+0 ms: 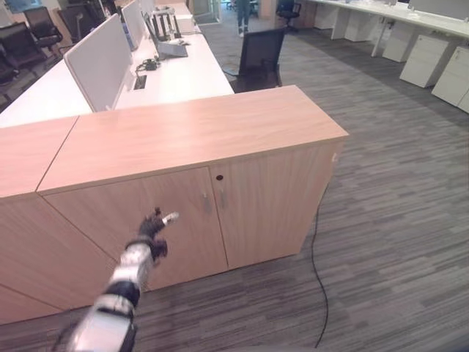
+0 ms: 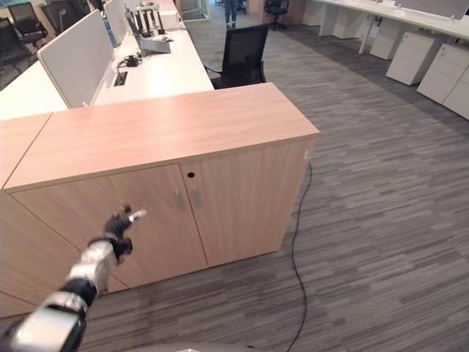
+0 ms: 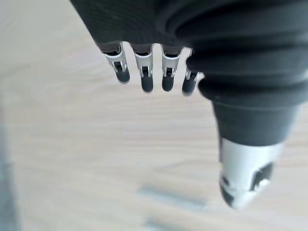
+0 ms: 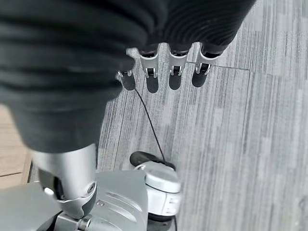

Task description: Put the empty folder in the office cabinet

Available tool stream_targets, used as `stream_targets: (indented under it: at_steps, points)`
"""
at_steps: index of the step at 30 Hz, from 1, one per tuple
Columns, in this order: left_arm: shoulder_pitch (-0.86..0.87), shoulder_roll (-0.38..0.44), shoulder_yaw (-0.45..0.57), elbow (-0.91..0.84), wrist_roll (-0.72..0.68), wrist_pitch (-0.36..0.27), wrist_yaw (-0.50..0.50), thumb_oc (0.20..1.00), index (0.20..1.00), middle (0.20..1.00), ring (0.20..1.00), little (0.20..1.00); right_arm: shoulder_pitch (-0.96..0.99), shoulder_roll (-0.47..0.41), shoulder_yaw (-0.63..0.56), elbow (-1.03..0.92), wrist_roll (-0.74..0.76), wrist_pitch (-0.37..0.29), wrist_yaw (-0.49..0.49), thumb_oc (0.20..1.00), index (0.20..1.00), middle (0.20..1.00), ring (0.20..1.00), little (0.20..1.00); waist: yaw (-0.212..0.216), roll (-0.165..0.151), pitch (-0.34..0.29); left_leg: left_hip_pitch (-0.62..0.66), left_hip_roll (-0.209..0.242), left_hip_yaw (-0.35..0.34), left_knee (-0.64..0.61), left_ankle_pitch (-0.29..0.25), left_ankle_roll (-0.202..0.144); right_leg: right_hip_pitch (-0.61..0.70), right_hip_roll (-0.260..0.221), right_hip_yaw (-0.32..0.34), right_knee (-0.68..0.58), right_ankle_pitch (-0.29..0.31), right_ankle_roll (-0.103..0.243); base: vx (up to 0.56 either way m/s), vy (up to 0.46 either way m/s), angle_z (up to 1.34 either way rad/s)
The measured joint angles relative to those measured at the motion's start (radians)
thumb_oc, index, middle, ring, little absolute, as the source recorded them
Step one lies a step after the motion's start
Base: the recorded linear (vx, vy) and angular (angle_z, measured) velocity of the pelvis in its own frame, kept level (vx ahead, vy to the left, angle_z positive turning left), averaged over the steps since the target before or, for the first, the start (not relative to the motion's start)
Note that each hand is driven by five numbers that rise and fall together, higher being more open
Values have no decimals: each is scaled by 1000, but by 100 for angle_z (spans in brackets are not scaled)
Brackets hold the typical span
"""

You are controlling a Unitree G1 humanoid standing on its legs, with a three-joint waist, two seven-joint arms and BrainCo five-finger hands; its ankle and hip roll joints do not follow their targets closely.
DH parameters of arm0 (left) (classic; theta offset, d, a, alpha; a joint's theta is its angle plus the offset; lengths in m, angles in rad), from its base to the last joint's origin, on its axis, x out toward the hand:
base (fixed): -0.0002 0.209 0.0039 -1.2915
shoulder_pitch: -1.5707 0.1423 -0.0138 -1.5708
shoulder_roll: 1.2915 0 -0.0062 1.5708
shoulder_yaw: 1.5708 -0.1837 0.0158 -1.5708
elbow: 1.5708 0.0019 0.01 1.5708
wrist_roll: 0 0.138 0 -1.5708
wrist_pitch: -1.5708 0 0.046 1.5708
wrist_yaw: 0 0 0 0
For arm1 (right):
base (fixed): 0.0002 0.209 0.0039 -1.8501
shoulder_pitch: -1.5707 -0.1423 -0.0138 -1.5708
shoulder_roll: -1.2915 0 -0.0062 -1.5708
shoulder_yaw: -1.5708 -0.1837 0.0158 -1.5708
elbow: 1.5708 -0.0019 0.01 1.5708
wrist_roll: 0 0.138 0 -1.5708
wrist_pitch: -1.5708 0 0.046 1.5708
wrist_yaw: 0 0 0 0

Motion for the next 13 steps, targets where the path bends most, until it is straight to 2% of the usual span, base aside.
stream_targets:
  at_steps: [2,5,7,9,13]
  points:
    - [111,-34,3,-46,21,-46,-15,1000,1000,1000,1000,1000,9,5,-18,0,0,-1,-7,1000,1000,1000,1000,1000,13,-12,-2,3,-1,-6,0,0,0,13,-2,-8,-16,2,3,10,10,12]
    - [179,-37,37,143,2,-21,-59,1000,1000,1000,1000,1000,-1,8,-34,6,-1,-2,-5,1000,1000,1000,1000,1000,13,-20,-3,9,-2,-17,0,-5,-4,33,-2,-17,-38,3,3,22,9,11]
    - [188,-40,36,215,3,-11,-75,1000,1000,1000,1000,1000,-8,8,-35,10,-1,-1,-5,1000,1000,1000,1000,1000,34,-17,0,7,-2,-22,0,-6,-4,34,-2,-22,-38,2,3,10,13,6]
    - [204,-44,32,251,6,2,-80,1000,1000,1000,1000,1000,-12,7,-35,9,-1,-1,-6,1000,1000,1000,1000,1000,48,-15,1,7,-3,-24,-1,-5,-4,37,-2,-25,-38,2,3,6,17,8]
    - [238,-60,1,278,105,0,-93,1000,1000,1000,1000,1000,-26,6,-36,8,-1,-2,-7,1000,1000,1000,1000,1000,58,-14,3,8,-4,-39,-1,-6,-4,42,-3,-39,-39,-1,-1,4,18,10]
